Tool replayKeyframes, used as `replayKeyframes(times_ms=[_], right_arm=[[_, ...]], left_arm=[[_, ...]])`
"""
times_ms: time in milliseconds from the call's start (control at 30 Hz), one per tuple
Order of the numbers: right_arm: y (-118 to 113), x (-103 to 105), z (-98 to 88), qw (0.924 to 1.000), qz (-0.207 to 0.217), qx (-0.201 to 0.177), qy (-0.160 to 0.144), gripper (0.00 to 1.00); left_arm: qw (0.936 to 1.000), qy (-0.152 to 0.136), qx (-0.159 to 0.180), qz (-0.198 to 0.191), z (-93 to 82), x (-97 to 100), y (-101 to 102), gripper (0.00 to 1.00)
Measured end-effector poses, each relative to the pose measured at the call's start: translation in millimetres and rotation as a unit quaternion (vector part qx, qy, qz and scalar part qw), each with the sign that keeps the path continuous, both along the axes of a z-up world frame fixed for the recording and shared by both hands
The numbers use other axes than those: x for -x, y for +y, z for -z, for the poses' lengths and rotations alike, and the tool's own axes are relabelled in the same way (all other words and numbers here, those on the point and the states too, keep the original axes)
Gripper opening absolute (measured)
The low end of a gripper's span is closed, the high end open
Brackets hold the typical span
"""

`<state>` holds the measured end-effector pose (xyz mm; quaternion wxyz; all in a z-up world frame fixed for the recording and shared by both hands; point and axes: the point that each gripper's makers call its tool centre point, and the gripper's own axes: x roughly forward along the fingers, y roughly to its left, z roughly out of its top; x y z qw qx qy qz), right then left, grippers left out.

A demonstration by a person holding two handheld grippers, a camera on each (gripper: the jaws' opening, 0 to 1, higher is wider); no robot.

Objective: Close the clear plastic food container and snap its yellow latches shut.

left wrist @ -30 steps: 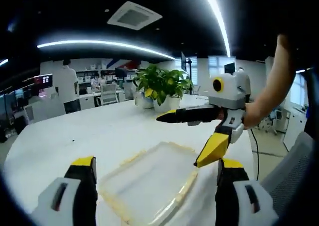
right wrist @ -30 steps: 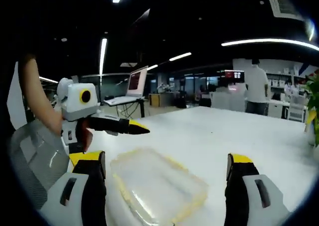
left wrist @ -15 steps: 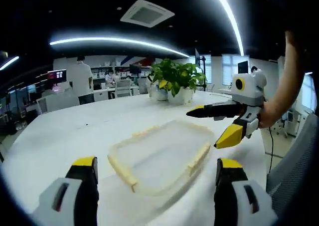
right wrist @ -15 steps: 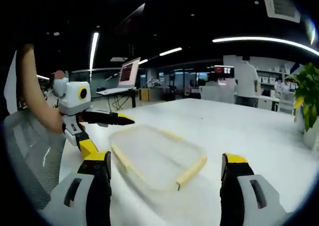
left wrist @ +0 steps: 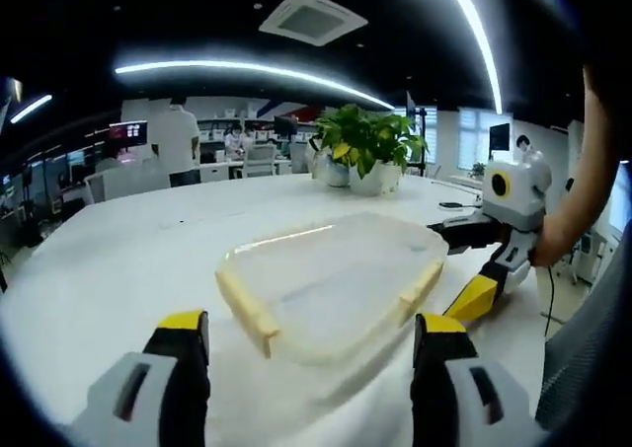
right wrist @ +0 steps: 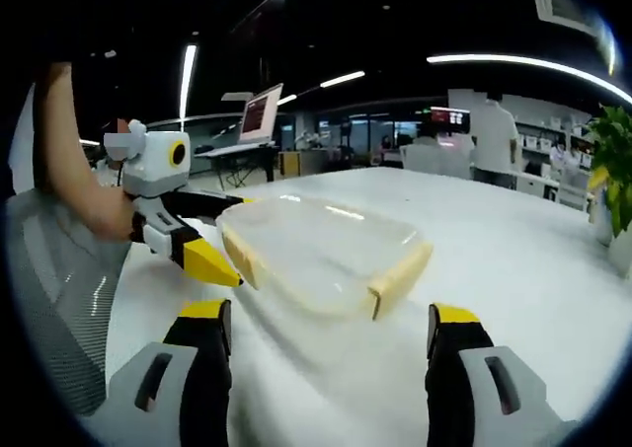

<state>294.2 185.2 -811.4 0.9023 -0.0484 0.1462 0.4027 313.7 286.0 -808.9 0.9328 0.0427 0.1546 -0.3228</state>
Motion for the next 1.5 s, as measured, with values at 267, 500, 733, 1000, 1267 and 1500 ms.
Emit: replayKeyframes(times_ms=[267, 500, 733, 1000, 1267, 1500], right_arm=[[4, 1, 8.1, 0.9998, 0.003, 0.003, 0.021, 0.69], [11, -5, 5.0, 0.9996, 0.001, -0.006, 0.027, 0.67], [13, -11, 6.9, 0.9996, -0.004, 0.01, 0.026, 0.6], [23, -14, 8.1, 0.9995, -0.007, 0.014, 0.027, 0.6], [41, -18, 8.1, 0.9993, -0.014, 0.017, 0.03, 0.59], [58, -22, 8.8, 0.9991, -0.011, 0.025, 0.032, 0.59]], left_arm=[[0.9999, 0.013, 0.001, -0.002, 7.2, 3.3, -5, 0.71], [0.9999, 0.009, -0.008, 0.008, 8.1, 2.2, -7, 0.68], [0.9998, 0.008, -0.02, 0.004, 8.8, -0.9, -1, 0.68], [0.9995, 0.012, -0.03, 0.0, 9.7, -4.1, 8, 0.68], [0.9993, 0.021, -0.03, -0.006, 9.3, -8.1, 28, 0.68], [0.9993, 0.027, -0.027, 0.001, 10.0, -12.1, 47, 0.65]])
